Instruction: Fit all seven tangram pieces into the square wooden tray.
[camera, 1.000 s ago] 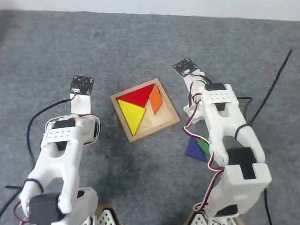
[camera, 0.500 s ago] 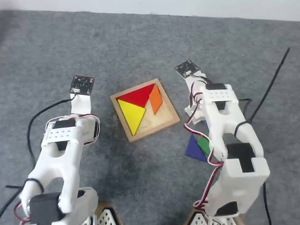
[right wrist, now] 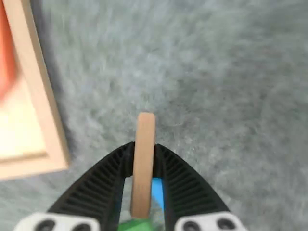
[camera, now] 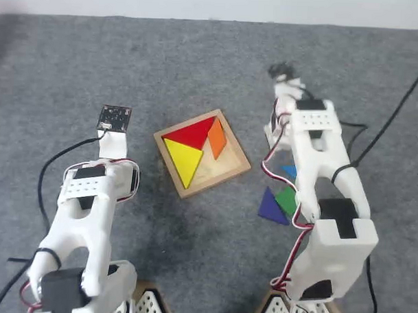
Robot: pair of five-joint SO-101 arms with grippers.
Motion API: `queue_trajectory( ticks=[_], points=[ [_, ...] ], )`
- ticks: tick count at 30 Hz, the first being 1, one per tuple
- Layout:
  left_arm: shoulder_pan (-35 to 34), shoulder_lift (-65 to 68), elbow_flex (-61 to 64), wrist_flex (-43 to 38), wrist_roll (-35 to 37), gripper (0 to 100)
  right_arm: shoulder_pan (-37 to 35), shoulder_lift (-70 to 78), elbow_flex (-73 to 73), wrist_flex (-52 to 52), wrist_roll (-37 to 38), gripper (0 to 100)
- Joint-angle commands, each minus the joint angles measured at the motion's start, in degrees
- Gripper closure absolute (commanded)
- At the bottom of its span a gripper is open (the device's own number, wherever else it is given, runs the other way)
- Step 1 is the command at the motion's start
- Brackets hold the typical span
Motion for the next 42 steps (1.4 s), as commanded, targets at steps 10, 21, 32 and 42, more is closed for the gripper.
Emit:
queue_trajectory(
  ticks=[10, 21, 32, 42],
  points=[
    [0.3, -0.4, -0.1, -1.1, -0.4, 88, -26.4, 4.4, -15.2, -1.5, -31.3, 99.1],
    [0.3, -0.4, -0.1, -1.1, -0.4, 88, -29.8, 11.1, -15.2, -6.2, -36.0, 95.4],
    [0.3, -0.4, -0.1, -1.1, -0.4, 88, -27.9, 10.9, -15.4, 1.6, -35.7, 73.1],
    [0.3, -0.4, -0.1, -1.1, -0.4, 88, -24.7, 7.3, -15.9, 3.0, -35.7, 75.7]
  ],
)
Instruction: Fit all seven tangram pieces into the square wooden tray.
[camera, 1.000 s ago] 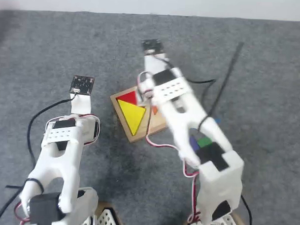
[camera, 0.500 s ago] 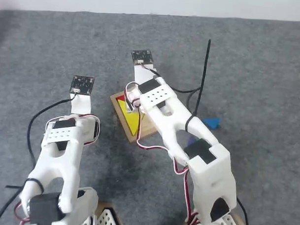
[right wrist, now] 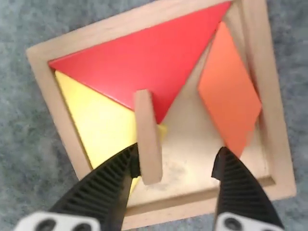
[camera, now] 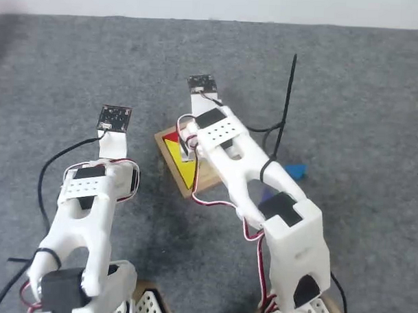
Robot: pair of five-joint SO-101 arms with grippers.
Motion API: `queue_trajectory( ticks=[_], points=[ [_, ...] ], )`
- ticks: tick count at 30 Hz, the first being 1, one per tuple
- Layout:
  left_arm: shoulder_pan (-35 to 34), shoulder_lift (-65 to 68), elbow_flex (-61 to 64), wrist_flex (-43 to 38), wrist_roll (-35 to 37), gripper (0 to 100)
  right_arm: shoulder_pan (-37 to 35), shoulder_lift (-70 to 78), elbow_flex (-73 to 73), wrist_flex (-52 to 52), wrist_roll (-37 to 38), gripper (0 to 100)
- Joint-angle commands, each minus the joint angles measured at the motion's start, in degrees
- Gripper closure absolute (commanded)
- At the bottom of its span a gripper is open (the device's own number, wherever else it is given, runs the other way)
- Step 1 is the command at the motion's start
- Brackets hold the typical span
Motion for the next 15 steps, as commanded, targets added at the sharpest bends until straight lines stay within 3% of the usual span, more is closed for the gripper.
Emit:
queue_trajectory(
  ticks=[1, 15],
  points=[
    [0.3, -0.4, -0.1, -1.1, -0.4, 88, 3.9, -6.7, -3.4, 1.5, -0.3, 75.7],
    [0.4, -0.4, -0.1, -1.1, -2.2, 88, 9.0, -10.7, 0.1, 1.5, -0.1, 75.7]
  ],
)
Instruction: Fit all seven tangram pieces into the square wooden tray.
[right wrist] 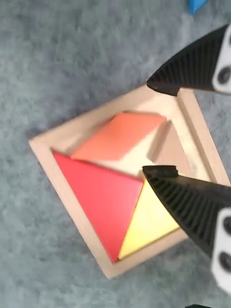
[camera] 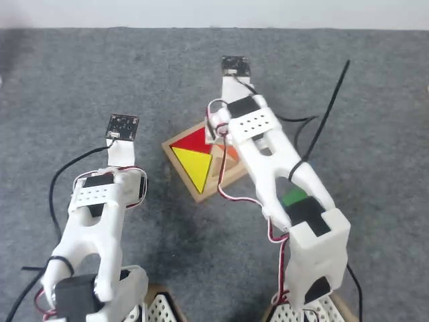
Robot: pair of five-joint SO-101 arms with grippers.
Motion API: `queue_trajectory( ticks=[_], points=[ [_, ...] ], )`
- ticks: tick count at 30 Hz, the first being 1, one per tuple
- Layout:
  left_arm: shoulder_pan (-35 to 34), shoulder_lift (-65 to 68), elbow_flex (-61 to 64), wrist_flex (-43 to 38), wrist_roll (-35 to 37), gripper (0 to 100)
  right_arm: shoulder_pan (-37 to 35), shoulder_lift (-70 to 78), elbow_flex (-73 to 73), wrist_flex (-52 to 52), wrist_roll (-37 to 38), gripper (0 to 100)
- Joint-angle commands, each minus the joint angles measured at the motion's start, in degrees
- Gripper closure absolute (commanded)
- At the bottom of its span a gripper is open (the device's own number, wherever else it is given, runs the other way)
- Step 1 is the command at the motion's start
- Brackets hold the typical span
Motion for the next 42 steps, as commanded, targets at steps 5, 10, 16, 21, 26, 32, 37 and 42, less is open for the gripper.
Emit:
queue_trajectory(
  ticks=[5, 10, 16, 21, 26, 32, 37, 42],
  points=[
    [0.4, -0.4, -0.1, -1.1, -0.6, 88, 2.9, -2.1, 4.8, 0.9, 3.0, 75.7],
    [0.4, -0.4, -0.1, -1.1, -0.6, 88, -0.5, -3.8, 10.6, 0.9, 5.0, 75.7],
    [0.4, -0.4, -0.1, -1.1, -0.6, 88, -2.0, -3.7, 12.6, 0.5, 6.4, 75.7],
    [0.4, -0.4, -0.1, -1.1, -0.6, 88, -1.8, -1.6, 10.8, -0.5, 7.6, 75.7],
    [0.4, -0.4, -0.1, -1.1, -0.6, 88, -1.2, 2.2, 4.0, -0.5, 7.6, 75.7],
    [0.4, -0.4, -0.1, -1.1, -0.6, 88, 0.3, 8.1, -3.2, 0.0, 7.9, 75.7],
    [0.4, -0.4, -0.1, -1.1, -0.6, 88, 0.8, 9.0, -5.1, 3.0, 7.7, 75.7],
    [0.4, -0.4, -0.1, -1.1, -0.6, 88, -2.7, 5.8, -5.7, 8.7, 0.2, 75.7]
  ],
)
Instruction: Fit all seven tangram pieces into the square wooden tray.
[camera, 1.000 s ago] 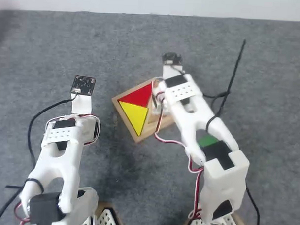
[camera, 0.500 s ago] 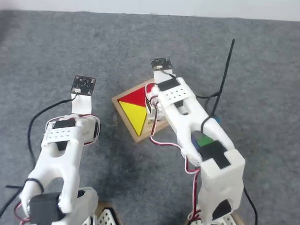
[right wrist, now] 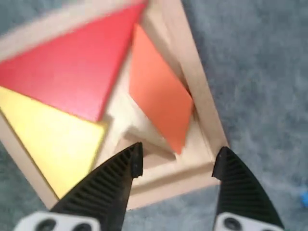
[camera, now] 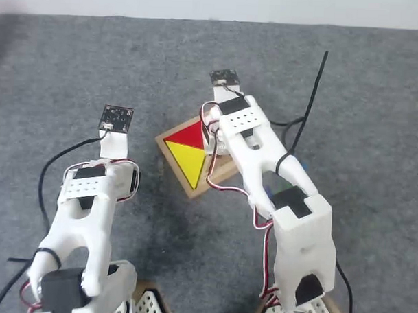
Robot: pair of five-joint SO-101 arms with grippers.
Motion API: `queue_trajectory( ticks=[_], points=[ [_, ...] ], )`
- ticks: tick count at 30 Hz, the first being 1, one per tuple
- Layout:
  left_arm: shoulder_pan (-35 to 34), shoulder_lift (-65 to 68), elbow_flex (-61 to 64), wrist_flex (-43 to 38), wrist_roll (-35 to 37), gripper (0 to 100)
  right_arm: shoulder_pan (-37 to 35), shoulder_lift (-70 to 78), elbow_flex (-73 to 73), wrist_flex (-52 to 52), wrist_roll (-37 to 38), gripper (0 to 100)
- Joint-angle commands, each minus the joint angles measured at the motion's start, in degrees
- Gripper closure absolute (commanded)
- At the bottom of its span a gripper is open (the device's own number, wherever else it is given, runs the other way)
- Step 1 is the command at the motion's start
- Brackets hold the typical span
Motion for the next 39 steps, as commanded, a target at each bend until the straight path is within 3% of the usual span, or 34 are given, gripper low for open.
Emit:
queue_trajectory(
  ticks=[1, 6, 9, 22, 31, 36, 39],
  points=[
    [0.4, -0.4, -0.1, -1.1, -0.5, 88, -3.5, -3.9, -3.0, 3.2, -9.8, 75.7],
    [0.4, -0.4, -0.1, -1.1, -0.5, 88, -6.7, -3.9, -3.3, 1.6, -30.7, 75.7],
    [0.4, -0.4, -0.1, -1.0, -0.5, 88, -6.4, -4.2, -3.3, -2.2, -37.5, 75.7],
    [0.4, -0.4, -0.1, -1.0, -0.5, 88, -1.2, 0.0, -3.1, -5.3, -38.0, 75.7],
    [0.4, -0.4, -0.1, -1.0, -0.5, 88, -2.2, 2.9, -3.8, -5.2, -38.1, 75.8],
    [0.4, -0.4, -0.1, -1.0, -0.5, 88, -2.9, 3.3, -4.0, -5.3, -37.6, 85.2],
    [0.4, -0.4, -0.1, -1.0, -0.5, 88, -3.1, 3.3, -4.0, -5.0, -37.6, 85.7]
  ],
)
